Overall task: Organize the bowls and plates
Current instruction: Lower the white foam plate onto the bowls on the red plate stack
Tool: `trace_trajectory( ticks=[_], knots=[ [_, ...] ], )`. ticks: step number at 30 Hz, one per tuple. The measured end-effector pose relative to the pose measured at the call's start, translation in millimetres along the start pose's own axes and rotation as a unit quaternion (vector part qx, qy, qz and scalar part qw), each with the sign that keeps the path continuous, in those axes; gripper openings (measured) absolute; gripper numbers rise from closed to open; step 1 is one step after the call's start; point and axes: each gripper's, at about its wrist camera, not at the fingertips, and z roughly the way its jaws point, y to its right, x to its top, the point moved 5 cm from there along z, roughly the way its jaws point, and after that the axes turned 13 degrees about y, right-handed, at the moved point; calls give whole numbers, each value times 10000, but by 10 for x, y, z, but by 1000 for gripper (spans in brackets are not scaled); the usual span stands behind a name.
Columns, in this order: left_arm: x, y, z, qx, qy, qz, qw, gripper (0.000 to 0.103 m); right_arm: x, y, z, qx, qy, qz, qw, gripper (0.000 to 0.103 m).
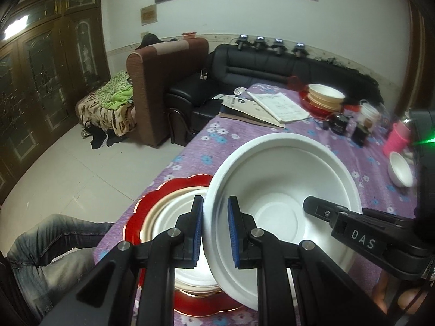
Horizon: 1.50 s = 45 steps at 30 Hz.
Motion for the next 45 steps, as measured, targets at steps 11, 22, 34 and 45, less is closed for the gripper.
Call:
trace_trajectory(
  ticks=[11,22,34,45],
  knots=[
    [-42,-295,-4,226,24,-140,9996,16,-57,-258,190,94,-173,-157,9997,13],
    [-92,-491,46,334,-62,-299,9990,16,-116,-454,346,143,-307,-270,9991,13],
    [-131,-647,111,388,-134,-406,9983,16,-165,-587,440,145,-399,-341,9985,13],
    [-189,-696,212,404,-275,-450,9978,16,-166,-628,528,65,-367,-396,9985,13]
  ],
)
